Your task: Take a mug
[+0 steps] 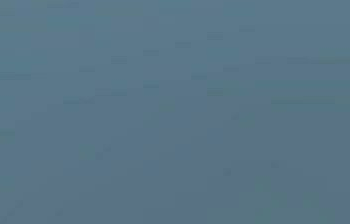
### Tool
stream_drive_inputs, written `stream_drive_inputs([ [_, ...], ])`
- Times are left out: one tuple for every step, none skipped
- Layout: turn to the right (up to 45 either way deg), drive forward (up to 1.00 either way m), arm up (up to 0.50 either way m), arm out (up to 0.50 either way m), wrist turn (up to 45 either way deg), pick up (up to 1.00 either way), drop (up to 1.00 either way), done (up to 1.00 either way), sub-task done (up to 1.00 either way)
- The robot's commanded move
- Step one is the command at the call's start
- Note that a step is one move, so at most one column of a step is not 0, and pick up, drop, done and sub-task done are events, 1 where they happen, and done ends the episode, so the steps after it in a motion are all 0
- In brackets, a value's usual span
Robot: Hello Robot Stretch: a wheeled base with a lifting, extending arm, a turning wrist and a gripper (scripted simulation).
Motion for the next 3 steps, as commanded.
stream_drive_inputs([
  [0.0,0.0,0.0,0.0,0.0,1.0,0.0,0.0,0.0],
  [0.0,0.0,0.1,0.0,0.0,0.0,0.0,0.0,0.0],
  [0.0,0.0,0.0,0.0,0.0,0.0,0.0,1.0,0.0],
])
